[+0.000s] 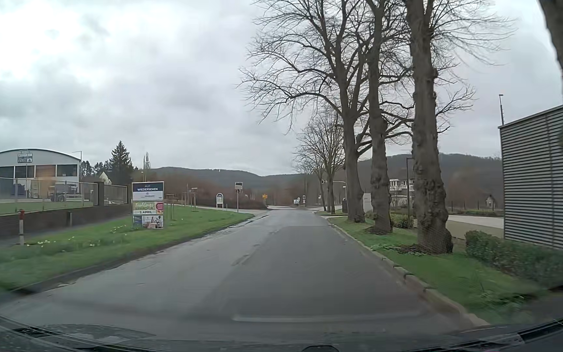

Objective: Follow the waypoints while adhering to traffic rules and regulations

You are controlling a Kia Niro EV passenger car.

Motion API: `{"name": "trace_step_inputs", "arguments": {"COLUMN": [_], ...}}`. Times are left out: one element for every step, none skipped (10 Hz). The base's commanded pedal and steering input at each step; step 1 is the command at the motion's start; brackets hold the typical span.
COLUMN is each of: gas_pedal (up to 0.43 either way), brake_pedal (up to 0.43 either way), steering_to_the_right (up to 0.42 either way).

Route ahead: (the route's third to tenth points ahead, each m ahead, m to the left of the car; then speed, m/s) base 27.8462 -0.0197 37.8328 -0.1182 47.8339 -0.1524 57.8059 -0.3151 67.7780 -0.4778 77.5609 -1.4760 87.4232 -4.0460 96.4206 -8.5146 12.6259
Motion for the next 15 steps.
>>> {"name": "trace_step_inputs", "arguments": {"gas_pedal": [0.157,0.157,0.157,0.157,0.157,0.15,0.138,0.13,0.118,0.118,0.118,0.11,0.11,0.11,0.039], "brake_pedal": [0.0,0.0,0.0,0.0,0.0,0.0,0.0,0.0,0.0,0.0,0.0,0.0,0.0,0.0,0.0], "steering_to_the_right": [0.002,0.002,0.001,0.001,0.002,0.002,0.004,0.004,0.004,0.004,0.004,0.004,0.004,0.004,0.004]}}
